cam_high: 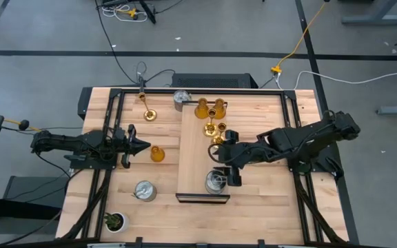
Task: Pick & Place candle stick holders
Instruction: Put the bottom right scented candle on the shelf
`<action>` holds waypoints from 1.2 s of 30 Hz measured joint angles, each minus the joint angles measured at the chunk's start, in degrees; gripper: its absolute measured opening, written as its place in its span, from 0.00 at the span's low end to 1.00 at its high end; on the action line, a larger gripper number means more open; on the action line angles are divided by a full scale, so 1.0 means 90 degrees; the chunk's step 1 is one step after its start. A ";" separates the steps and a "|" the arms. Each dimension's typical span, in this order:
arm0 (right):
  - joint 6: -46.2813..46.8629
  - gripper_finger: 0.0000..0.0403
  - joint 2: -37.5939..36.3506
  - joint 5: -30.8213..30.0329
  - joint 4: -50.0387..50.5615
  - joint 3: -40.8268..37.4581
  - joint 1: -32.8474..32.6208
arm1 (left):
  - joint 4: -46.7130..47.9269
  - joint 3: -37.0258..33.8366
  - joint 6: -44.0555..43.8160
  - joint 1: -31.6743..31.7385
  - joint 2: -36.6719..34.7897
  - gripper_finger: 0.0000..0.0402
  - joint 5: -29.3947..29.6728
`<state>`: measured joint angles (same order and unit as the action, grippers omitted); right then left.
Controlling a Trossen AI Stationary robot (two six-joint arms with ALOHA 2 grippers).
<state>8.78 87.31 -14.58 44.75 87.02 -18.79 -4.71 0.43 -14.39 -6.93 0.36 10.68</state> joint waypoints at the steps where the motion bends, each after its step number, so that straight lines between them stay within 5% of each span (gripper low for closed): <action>1: -0.0001 0.54 0.0002 -0.0001 0.0018 -0.0051 0.0009 | 0.0000 0.0000 0.0001 0.0000 0.0000 0.02 0.0000; 20: 0.0100 0.02 0.0005 0.0082 -0.0012 -0.0522 0.0095 | 0.0000 -0.0002 0.0002 0.0001 -0.0002 0.02 0.0000; 36: 0.0123 0.00 0.0005 0.0434 -0.0007 -0.0522 0.0098 | 0.0000 0.0000 0.0002 0.0001 -0.0002 0.02 0.0000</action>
<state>9.89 87.35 -10.68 44.69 82.32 -17.91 -4.71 0.43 -14.37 -6.92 0.34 10.68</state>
